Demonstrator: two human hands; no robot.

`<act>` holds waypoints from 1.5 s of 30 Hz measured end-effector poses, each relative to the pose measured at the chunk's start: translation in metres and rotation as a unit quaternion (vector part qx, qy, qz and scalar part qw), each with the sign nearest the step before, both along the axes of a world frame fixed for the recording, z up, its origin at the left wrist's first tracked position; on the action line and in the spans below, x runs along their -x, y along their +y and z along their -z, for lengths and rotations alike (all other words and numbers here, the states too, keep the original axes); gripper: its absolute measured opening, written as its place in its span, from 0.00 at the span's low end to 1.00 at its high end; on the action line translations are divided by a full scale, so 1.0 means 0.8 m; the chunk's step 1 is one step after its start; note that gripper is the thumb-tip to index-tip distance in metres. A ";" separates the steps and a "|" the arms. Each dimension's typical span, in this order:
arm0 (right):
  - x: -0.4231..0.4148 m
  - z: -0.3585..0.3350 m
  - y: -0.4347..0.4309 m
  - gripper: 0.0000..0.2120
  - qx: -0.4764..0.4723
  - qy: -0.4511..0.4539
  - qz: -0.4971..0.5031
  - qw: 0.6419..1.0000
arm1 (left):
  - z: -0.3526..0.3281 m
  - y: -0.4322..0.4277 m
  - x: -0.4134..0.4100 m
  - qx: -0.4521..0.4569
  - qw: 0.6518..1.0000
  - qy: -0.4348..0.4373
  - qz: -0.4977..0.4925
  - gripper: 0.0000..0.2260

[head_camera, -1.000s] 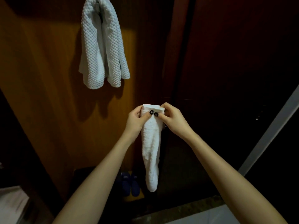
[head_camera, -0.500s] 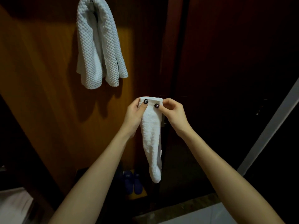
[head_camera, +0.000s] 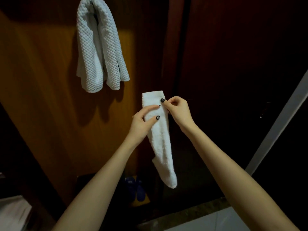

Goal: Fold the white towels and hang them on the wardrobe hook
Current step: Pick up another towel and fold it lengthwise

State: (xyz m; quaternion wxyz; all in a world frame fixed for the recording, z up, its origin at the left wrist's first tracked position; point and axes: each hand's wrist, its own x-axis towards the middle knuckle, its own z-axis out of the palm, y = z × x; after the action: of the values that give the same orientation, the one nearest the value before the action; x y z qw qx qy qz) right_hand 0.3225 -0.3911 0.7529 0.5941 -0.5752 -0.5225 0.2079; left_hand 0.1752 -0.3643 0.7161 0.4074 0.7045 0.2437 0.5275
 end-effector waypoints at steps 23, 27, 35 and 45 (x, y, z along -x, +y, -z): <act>-0.041 -0.001 -0.024 0.07 0.092 -0.345 -0.110 0.928 | 0.004 0.065 0.038 -0.058 0.969 0.237 -0.043 0.25; -0.030 -0.009 -0.016 0.08 0.118 -0.353 -0.157 0.915 | 0.000 0.044 0.021 0.057 0.950 0.253 0.176 0.11; -0.056 0.000 -0.033 0.08 0.228 -0.354 -0.128 0.898 | 0.007 0.028 0.029 0.075 0.966 0.181 0.172 0.07; -0.037 -0.001 -0.034 0.09 0.070 -0.142 -0.145 0.977 | -0.014 0.019 0.032 0.092 0.963 0.218 0.132 0.10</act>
State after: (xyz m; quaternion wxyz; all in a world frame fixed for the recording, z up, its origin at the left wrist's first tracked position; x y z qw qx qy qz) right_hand 0.3519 -0.4182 0.7538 0.4360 -0.5574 -0.6631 0.2440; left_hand 0.1493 -0.3489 0.7276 0.4735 0.7877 0.2788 0.2785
